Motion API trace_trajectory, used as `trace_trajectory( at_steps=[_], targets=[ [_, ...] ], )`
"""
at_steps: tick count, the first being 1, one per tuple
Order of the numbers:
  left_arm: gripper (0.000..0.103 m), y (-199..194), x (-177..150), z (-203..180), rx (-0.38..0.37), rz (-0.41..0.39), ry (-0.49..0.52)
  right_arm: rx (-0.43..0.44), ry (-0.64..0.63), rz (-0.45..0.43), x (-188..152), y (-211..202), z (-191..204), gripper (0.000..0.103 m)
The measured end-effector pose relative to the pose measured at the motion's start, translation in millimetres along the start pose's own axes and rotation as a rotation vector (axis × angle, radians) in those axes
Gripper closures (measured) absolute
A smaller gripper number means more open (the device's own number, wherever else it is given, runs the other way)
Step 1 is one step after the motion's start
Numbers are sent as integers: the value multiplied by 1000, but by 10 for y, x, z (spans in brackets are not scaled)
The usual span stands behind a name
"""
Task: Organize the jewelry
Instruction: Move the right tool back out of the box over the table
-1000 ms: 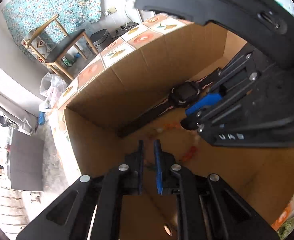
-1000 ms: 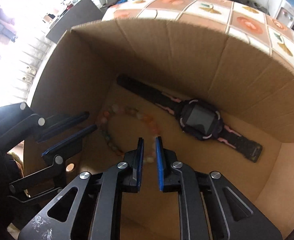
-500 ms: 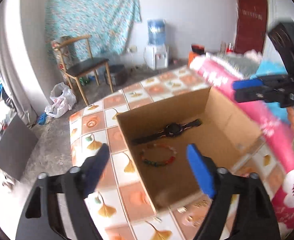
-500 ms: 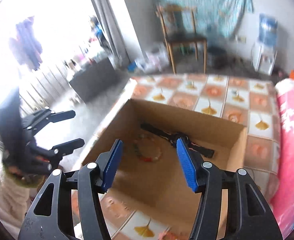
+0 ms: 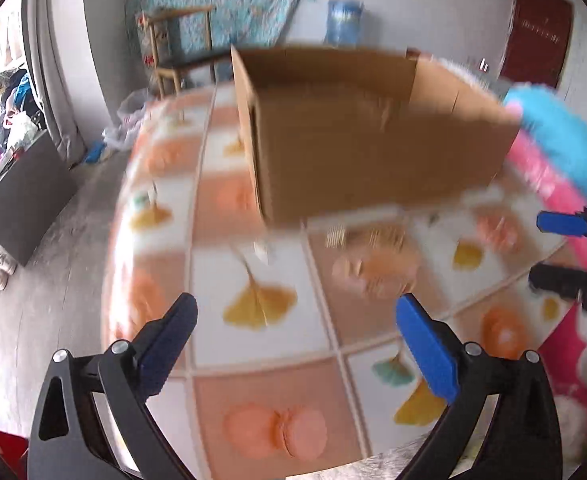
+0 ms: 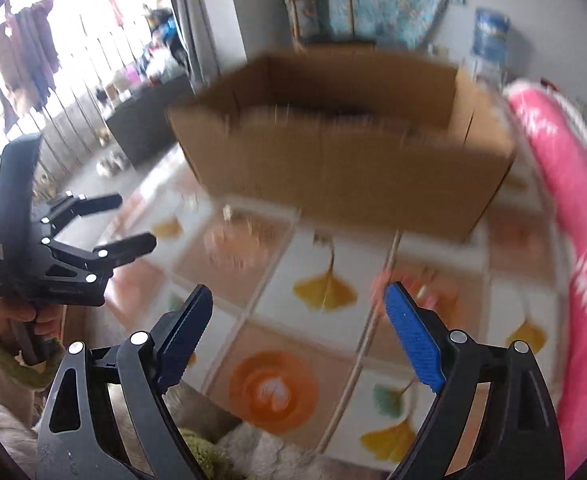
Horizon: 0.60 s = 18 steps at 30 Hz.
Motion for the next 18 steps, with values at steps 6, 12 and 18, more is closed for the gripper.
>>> trace_trajectory(
  at_steps=[6, 12, 18],
  targets=[
    [6, 216, -326, 10, 15, 10, 8, -65, -21, 75, -112, 265, 108, 19],
    [5, 185, -358, 22, -16, -55, 15, -115, -2, 125, -184, 422, 57, 8],
    [5, 184, -327, 18, -24, -50, 25, -159, 66, 135, -144, 404, -10, 8]
  ],
)
Point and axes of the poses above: each gripper's, at about its wrist camera, not at the fingertips, and y roughly the way its jaws point, z to its left, x to its top, the point moved 7 cm from there along y, roughly the way its jaws point, and after that the axes turned 9 degrees about -y, right-handed, at the moved point
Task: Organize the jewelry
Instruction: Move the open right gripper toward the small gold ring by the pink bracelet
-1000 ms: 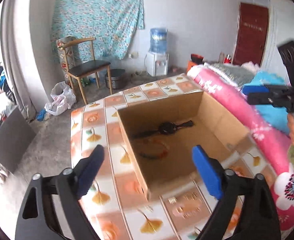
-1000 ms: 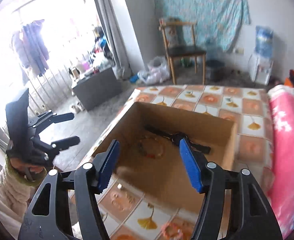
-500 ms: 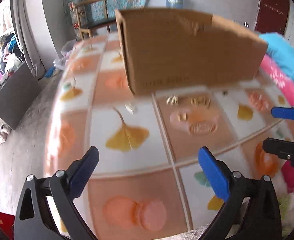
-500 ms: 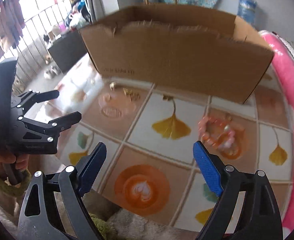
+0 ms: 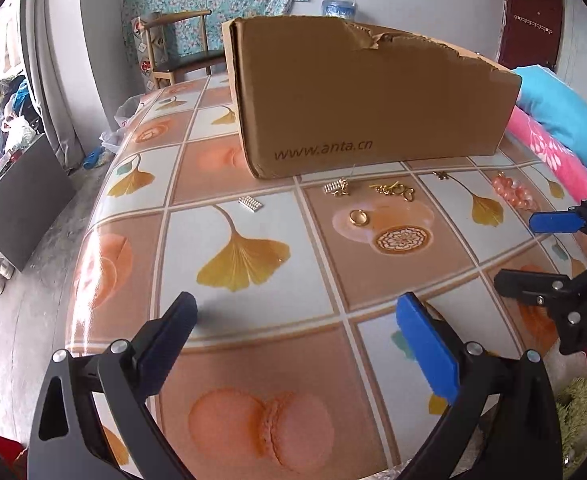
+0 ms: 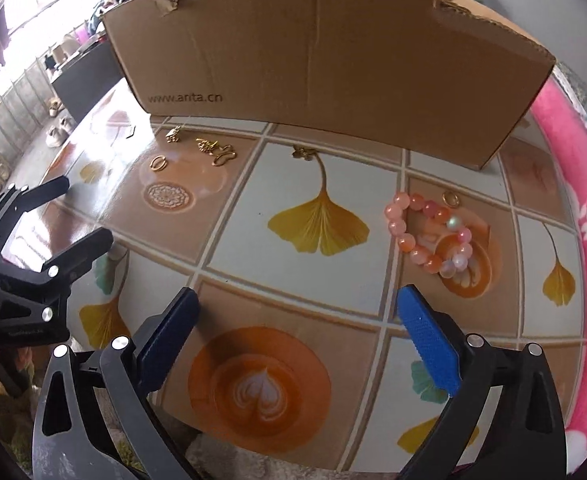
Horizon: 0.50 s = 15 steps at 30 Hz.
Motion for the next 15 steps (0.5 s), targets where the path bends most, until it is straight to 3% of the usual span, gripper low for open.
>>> trace_trajectory(
  at_steps=[7, 15],
  targets=[
    [5, 19, 20, -5, -33, 7, 37, -54, 111, 10, 127, 37, -16, 8],
    [5, 28, 26, -1, -31, 16, 34, -66, 122, -9, 172, 128, -30, 8]
  ],
)
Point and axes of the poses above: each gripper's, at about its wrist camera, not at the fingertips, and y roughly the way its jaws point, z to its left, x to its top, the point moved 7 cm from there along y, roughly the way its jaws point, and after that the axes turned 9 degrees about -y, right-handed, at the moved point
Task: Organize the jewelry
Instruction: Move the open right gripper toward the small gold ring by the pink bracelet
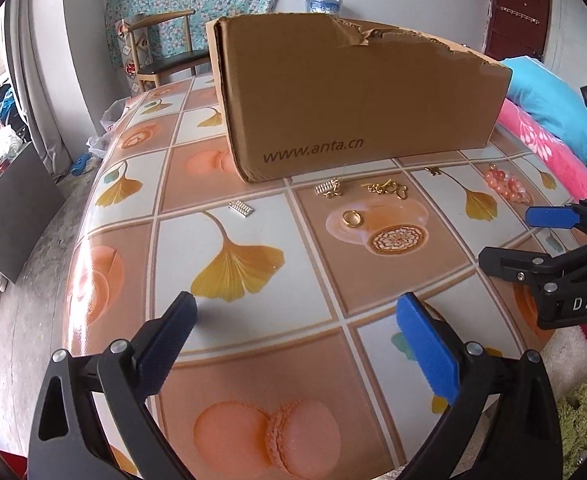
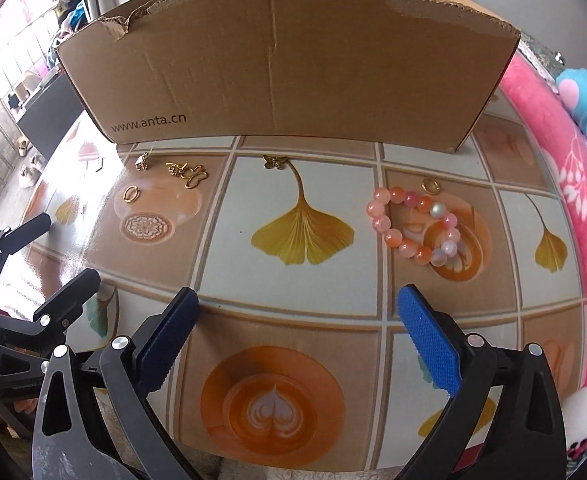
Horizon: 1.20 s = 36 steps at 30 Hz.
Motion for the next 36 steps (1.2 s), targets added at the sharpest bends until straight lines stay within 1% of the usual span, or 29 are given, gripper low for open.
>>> trace_trajectory(
  at_steps=[5, 8, 14, 18, 22, 27, 31, 36],
  targets=[
    [5, 5, 9, -4, 22, 13, -23, 3, -10, -14, -111, -39, -29, 8],
    [5, 14, 22, -6, 40, 29, -41, 12, -31, -40, -155, -56, -42, 8],
    [5, 10, 22, -5, 55, 21, -54, 13, -49, -129, -285, -126, -62, 8],
    [5, 19, 28, -6, 64, 40, -63, 9, -54, -165, -348, -105, -69, 8],
    [4, 27, 31, 2, 88, 66, -85, 15, -64, -179, -407, -116, -61, 8],
    [4, 17, 17, 11, 104, 66, -109, 47, -113, -183, -472, -190, 7, 8],
    [4, 25, 25, 3, 116, 73, -122, 62, -135, -222, -549, -252, 30, 8],
    [4, 26, 28, 3, 127, 82, -136, 80, -154, -235, -616, -286, 33, 8]
  ],
)
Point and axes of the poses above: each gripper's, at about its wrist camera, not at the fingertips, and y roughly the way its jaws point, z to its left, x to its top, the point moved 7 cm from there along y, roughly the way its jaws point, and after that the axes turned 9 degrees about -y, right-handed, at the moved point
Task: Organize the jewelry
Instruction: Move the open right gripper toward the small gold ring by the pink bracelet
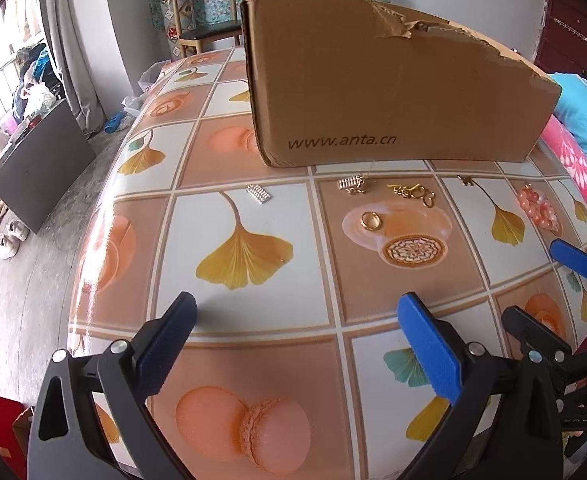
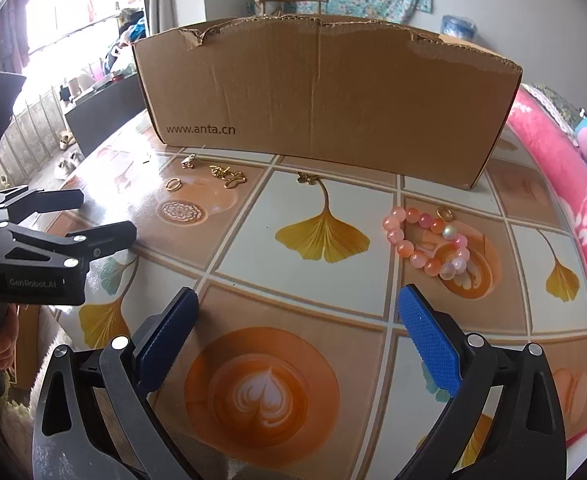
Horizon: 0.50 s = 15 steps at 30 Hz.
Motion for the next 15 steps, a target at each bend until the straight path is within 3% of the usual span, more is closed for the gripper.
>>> trace_trajectory(
  at_steps=[6, 15],
  targets=[
    [4, 7, 8, -12, 13, 13, -9, 79, -60, 7, -31, -106, -62, 8],
    [4, 21, 96, -49, 35, 8, 22, 311, 92, -13, 48, -192, -300, 9]
  ],
)
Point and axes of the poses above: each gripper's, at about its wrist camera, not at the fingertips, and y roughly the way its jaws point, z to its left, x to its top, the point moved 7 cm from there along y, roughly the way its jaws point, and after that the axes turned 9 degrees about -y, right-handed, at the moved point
